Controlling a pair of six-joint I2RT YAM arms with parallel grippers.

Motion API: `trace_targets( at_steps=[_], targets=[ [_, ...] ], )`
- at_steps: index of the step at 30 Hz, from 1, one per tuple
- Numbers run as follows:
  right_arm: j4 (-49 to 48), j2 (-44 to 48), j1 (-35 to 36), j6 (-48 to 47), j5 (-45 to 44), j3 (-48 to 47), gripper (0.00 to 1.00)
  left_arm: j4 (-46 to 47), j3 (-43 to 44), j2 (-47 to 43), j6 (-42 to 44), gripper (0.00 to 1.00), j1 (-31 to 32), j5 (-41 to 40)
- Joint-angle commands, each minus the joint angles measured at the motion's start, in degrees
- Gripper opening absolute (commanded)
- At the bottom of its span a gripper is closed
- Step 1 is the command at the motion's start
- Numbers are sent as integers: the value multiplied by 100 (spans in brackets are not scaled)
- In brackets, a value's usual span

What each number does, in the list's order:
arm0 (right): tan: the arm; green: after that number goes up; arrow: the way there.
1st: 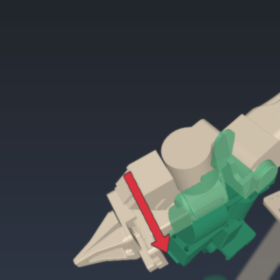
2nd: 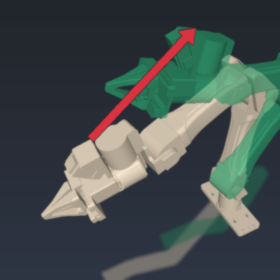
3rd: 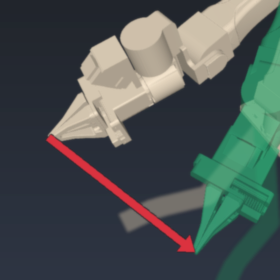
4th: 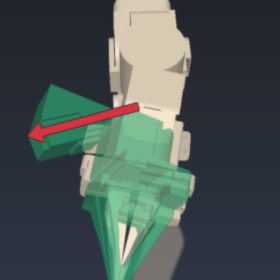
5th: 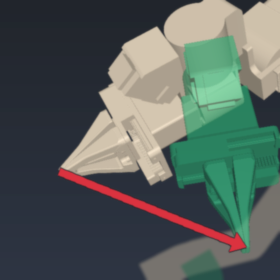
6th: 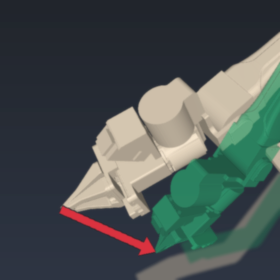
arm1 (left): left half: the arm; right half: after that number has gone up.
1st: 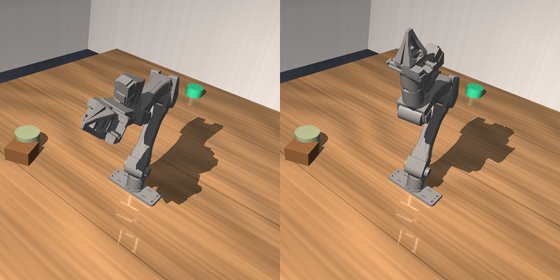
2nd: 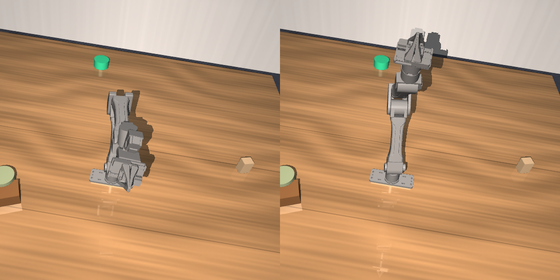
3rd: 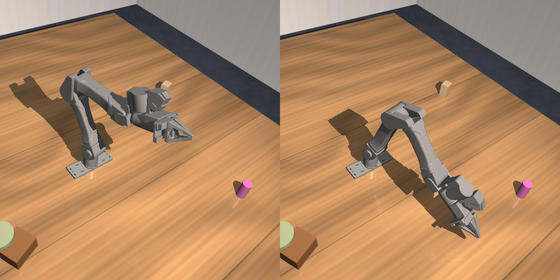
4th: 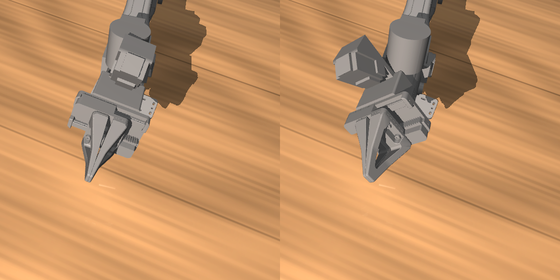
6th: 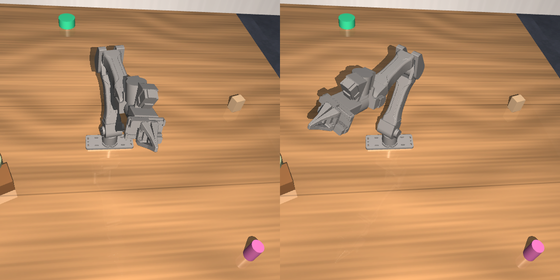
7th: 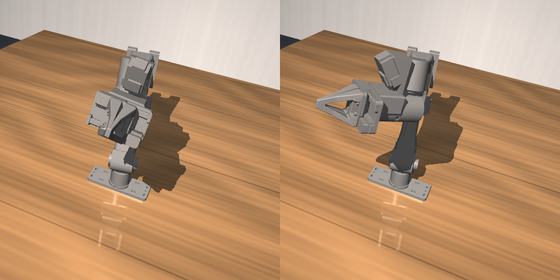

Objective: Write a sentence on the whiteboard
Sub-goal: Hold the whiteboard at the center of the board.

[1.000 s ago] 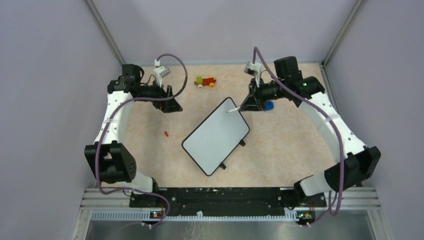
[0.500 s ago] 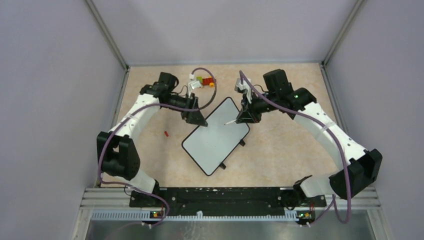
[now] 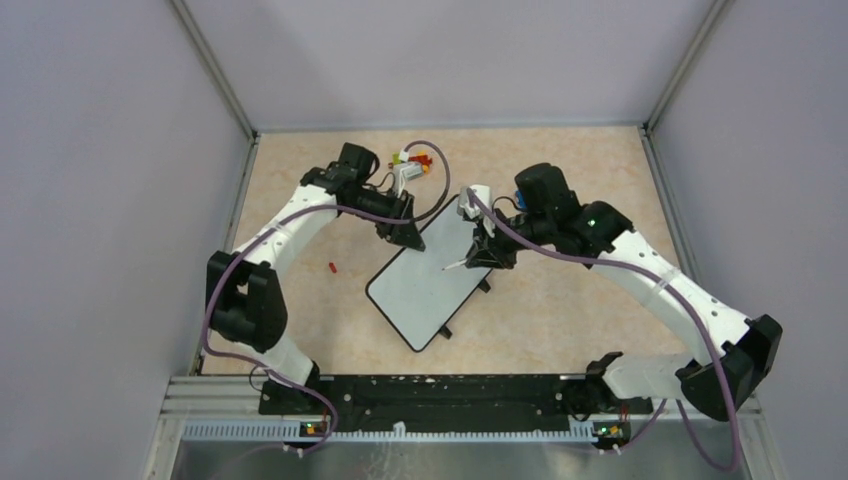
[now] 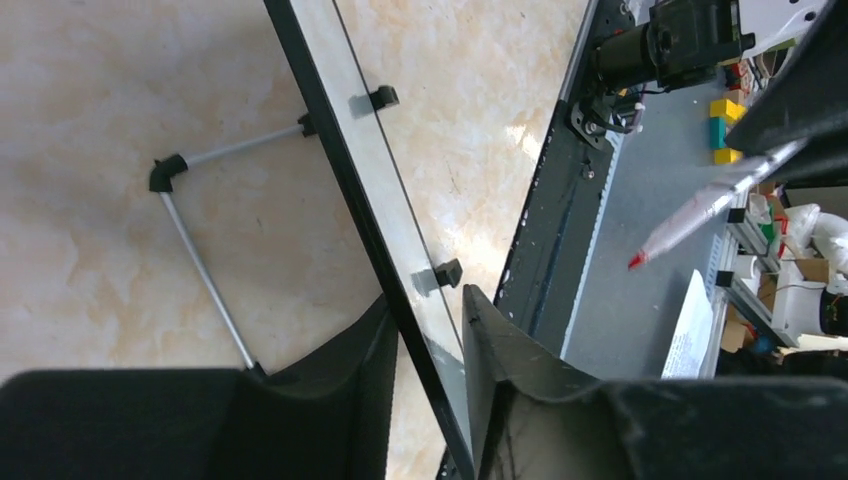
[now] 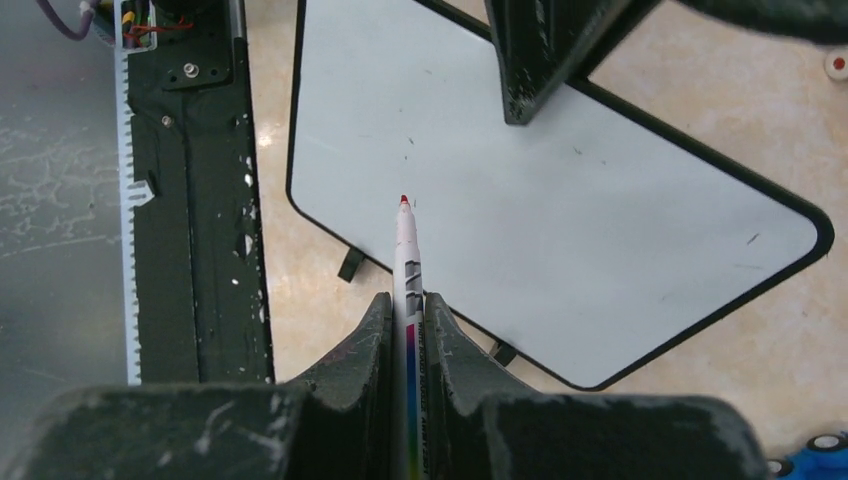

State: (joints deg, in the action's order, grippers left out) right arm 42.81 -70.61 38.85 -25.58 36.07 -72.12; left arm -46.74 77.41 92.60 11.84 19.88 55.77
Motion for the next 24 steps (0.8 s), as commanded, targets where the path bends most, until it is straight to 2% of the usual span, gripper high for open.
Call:
trace_targets(
  at_steps=[1,7,13,16,21,24],
  targets=[
    [-250,-250,460,-158,-415,-473,0,-394,683,384,462,30,89,28],
    [-731,-487,926,48,-893,-479,0,-620,923,671,871,13,125,340],
    [-981,-573,1212,99,-904,-305,0,-681,1131,1054,738,5,181,294],
    [-1138,-552,1319,164,-1108,-213,0,-532,1146,1113,568,10,235,227],
    [-1447,-471,1369,422,-1261,-17,0,-686,1346,1025,436,36,179,8],
    [-1667,-430,1417,557,-1267,149,0,-529,1083,654,373,45,53,-96]
  ],
)
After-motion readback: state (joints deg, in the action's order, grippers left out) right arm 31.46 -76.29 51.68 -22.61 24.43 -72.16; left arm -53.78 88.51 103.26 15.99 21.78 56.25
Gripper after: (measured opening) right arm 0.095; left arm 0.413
